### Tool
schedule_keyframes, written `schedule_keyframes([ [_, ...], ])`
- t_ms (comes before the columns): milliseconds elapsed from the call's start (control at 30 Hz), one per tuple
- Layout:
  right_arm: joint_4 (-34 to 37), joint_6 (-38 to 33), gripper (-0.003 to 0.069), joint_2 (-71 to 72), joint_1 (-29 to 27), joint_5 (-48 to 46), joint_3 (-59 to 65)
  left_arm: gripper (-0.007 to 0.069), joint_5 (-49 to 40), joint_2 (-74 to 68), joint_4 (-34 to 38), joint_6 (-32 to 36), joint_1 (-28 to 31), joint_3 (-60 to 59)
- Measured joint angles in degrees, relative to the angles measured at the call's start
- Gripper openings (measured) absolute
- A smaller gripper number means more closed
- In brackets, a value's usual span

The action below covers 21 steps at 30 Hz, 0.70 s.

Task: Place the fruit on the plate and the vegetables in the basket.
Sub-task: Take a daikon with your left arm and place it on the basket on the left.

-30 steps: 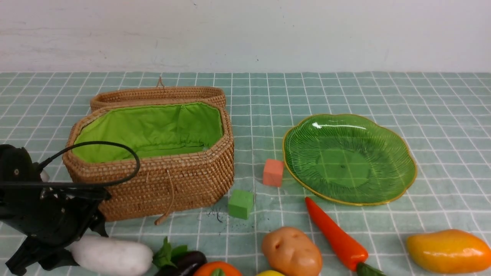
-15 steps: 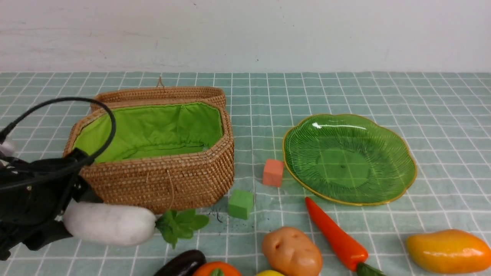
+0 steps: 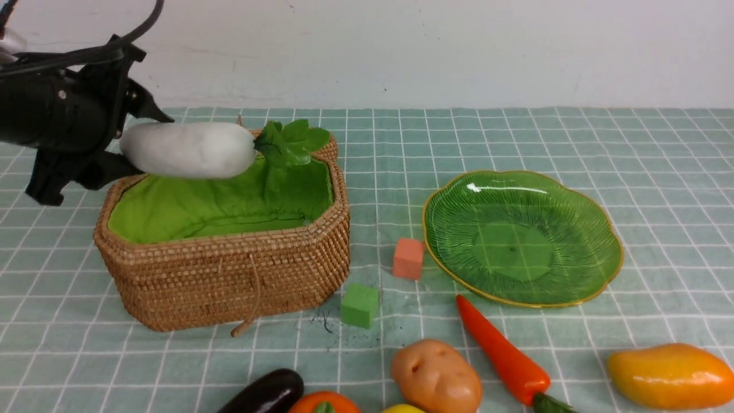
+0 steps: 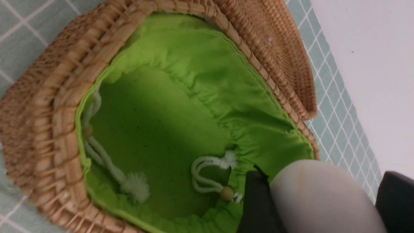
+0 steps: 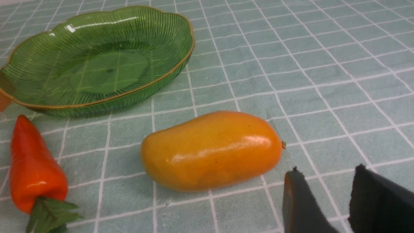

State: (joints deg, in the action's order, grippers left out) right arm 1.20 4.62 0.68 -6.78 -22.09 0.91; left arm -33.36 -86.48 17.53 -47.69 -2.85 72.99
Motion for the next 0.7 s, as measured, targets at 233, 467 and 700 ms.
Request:
schedule_keyframes([
  [233,0.0,0.0,0.0244,0.0,0.0,0.0,0.0,0.0493,-7.6,-8.7,-0.6,-1.6,0.0,7.6],
  [467,0.0,0.0,0.0244,0.0,0.0,0.0,0.0,0.0661,-9.2,-8.2,-3.1,2.0,0.0,8.3],
  [700,0.0,0.0,0.0244,0.0,0.0,0.0,0.0,0.0608,-20.8,-3.6,-3.3,22.2,0.0,9.7],
])
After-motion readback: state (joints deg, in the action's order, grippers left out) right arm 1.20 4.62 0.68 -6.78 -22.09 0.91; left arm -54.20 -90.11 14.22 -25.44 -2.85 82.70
